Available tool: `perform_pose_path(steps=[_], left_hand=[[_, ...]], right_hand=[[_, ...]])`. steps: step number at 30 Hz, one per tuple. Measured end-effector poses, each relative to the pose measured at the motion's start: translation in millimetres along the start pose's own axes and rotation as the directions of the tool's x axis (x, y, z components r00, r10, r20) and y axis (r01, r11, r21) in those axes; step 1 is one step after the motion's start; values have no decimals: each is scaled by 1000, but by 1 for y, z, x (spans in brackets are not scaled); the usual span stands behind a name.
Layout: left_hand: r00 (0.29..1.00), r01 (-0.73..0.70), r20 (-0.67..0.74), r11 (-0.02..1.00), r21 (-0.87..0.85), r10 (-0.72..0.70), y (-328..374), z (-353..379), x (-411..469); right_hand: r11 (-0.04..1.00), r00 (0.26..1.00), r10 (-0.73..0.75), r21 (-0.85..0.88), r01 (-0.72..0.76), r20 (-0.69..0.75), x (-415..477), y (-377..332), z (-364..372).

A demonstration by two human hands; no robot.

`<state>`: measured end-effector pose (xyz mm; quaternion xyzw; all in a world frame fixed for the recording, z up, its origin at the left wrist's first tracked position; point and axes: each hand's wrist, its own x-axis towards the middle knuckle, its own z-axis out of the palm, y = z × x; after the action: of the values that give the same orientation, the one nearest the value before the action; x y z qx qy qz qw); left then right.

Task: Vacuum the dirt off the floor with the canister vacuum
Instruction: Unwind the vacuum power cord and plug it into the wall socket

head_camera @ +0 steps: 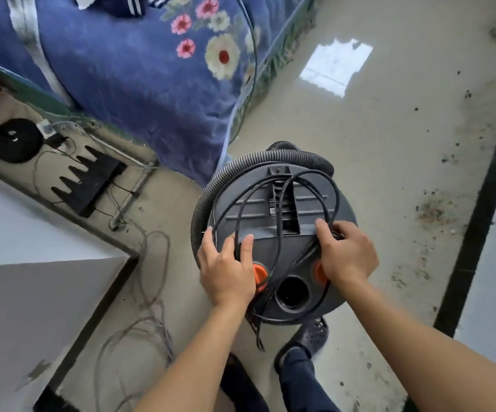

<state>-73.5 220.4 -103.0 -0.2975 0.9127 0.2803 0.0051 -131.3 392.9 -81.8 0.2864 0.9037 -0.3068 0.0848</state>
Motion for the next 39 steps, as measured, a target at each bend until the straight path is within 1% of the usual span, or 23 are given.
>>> perform_pose_path(steps=[3,9,13,16,23,33,39], left_hand=[[998,-53,35,998,16,52,31,13,44],[979,-181,94,983,15,179,111,40,126],[961,-222,176,975,26,214,174,59,178],[953,-240,197,970,26,230,216,75,215],[956,-250,166,968,20,243,298,114,302],[922,-311,259,949,49,289,453,168,436],[912,-336,270,940,65,307,528,203,502]], right_hand=[[997,997,65,52,-63,-34,38,-13,-2],[982,981,179,69,-173,-80,121,-39,-17],[971,968,231,86,-224,-95,183,-60,-31],[970,964,239,78,-231,-117,234,-79,-37],[975,967,216,80,-207,-133,354,-128,-48],[949,930,307,143,-282,-202,529,-205,-80],[939,919,331,176,-297,-214,625,-237,-96]])
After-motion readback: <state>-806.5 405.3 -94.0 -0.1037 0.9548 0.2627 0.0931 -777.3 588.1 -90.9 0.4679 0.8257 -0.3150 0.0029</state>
